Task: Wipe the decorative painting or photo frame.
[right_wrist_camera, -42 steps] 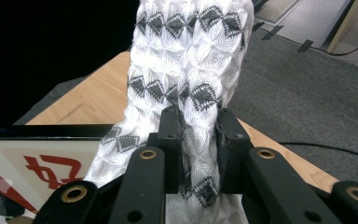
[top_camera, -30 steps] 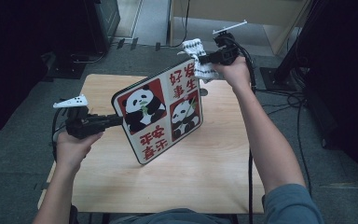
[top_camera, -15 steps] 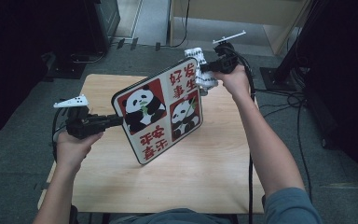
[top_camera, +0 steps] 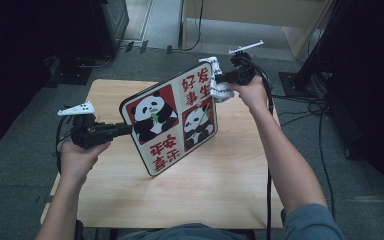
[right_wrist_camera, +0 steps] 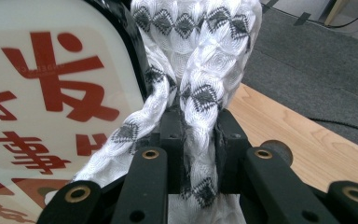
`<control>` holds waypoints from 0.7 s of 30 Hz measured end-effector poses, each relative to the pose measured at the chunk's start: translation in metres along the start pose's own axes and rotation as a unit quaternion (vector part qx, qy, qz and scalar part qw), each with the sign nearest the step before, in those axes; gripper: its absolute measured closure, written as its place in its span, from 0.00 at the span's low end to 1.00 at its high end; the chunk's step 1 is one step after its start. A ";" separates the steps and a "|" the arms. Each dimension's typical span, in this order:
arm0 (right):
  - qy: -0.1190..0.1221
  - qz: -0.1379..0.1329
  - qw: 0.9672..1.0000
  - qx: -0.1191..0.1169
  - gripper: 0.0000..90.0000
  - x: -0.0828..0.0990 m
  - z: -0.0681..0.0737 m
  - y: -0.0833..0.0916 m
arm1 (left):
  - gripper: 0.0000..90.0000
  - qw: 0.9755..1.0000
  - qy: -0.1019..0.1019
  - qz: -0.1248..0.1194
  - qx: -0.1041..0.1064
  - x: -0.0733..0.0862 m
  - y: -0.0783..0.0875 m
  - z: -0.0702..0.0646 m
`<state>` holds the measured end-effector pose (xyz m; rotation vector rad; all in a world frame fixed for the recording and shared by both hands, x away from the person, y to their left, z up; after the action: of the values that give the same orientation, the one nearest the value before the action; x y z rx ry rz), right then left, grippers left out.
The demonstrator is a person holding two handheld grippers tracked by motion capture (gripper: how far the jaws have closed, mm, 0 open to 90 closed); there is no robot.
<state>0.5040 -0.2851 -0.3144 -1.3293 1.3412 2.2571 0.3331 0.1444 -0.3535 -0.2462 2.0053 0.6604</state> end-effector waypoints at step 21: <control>-0.011 0.017 1.000 -0.006 0.86 0.029 -0.005 -0.007 | 0.87 1.000 -0.001 -0.001 -0.003 0.000 -0.001 -0.001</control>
<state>0.4940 -0.2921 -0.3419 -1.2925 1.3552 2.2973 0.3327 0.1435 -0.3538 -0.2510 2.0020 0.6642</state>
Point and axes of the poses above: each handheld gripper's, and its own axes: y roughly backward along the jaws, x roughly out of its underside, z roughly to its left, the point moved 1 cm from there along -y, roughly forward along the jaws, and after that the axes turned 4 degrees about -z, right-handed, at the moved point
